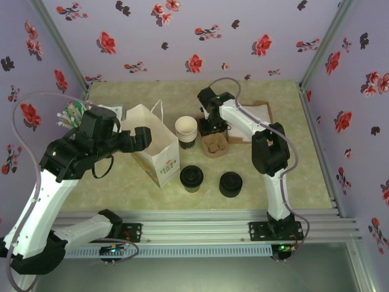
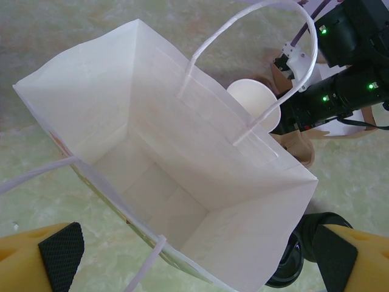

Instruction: Pack the takeout coffee

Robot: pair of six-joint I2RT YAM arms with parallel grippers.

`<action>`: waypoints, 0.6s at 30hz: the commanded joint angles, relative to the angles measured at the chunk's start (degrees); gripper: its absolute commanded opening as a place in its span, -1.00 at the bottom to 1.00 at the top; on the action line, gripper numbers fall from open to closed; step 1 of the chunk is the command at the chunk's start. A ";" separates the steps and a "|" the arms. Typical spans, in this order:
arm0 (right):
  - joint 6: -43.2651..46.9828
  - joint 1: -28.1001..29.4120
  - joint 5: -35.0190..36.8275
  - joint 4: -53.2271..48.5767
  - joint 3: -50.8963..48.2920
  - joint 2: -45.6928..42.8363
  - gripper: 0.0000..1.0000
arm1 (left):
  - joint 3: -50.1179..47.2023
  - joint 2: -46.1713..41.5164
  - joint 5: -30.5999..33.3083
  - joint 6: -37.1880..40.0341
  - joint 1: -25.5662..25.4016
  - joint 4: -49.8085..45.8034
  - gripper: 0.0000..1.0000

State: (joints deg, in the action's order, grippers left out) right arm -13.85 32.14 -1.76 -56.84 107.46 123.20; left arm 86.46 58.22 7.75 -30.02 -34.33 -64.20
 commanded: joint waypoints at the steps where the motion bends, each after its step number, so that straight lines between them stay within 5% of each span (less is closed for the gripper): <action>1: 1.01 -0.07 0.26 -1.44 1.72 1.26 -0.03 | -0.06 -0.23 -0.80 -0.48 0.58 1.19 0.98; 18: 1.37 -0.06 -0.09 -2.27 2.93 2.17 -0.22 | -0.50 -0.38 -1.32 -0.65 1.01 1.49 0.98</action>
State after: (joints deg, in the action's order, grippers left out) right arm -13.43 32.14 -1.78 -57.32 108.79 124.27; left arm 86.41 58.22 7.22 -30.02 -33.82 -64.03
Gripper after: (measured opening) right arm 0.391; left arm 0.993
